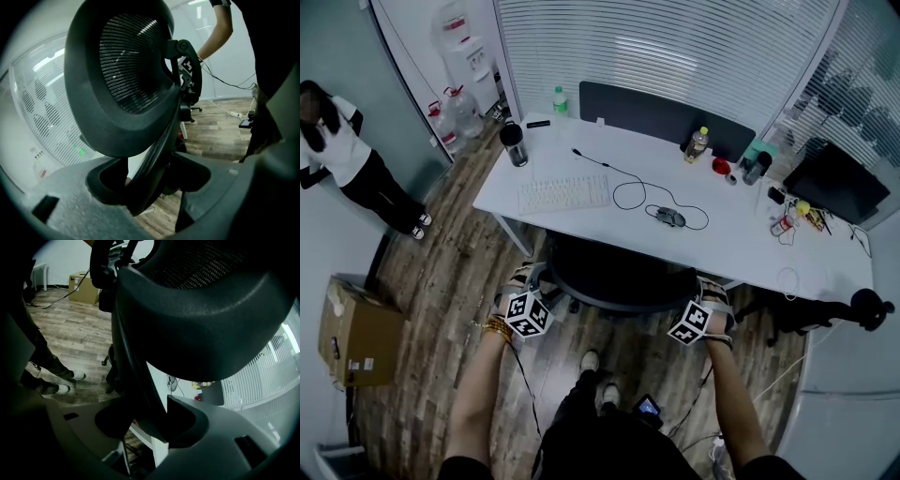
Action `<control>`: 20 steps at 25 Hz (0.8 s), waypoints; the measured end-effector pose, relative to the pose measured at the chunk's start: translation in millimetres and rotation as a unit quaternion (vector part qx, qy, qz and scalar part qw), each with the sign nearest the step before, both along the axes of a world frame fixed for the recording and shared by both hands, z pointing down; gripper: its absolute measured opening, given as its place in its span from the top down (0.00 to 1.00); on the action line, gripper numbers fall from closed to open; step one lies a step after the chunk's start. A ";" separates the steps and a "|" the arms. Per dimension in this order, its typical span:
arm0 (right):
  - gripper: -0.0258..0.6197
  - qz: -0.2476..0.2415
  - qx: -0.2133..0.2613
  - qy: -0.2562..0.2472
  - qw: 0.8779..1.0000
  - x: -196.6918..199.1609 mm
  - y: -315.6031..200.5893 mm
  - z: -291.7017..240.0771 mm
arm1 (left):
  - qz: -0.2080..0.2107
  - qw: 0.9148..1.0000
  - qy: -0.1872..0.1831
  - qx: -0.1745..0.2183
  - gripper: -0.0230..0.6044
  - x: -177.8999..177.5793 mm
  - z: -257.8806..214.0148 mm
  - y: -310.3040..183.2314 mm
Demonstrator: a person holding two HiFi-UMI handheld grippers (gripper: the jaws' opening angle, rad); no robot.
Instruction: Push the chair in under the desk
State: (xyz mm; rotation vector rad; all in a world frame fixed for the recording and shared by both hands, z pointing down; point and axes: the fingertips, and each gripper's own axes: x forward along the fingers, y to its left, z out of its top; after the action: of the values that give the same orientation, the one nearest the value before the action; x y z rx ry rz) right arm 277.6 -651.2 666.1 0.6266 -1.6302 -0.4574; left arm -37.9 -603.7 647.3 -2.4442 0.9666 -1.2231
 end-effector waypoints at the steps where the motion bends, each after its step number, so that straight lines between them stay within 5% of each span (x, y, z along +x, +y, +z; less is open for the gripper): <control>1: 0.64 0.001 0.000 0.000 1.000 -1.1 -2.2 -0.3 | 0.001 1.000 0.000 0.000 0.50 -1.1 -0.2 -2.4; 20: 0.64 0.015 0.002 0.007 1.000 -12.7 -34.3 -1.5 | 0.015 1.000 0.000 -0.001 0.50 -15.0 -2.1 -43.1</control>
State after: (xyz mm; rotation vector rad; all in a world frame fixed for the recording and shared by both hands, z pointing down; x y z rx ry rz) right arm 264.9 -685.4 664.6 0.6477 -1.6046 -0.4422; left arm -52.9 -646.7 645.2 -2.4507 0.9242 -1.2156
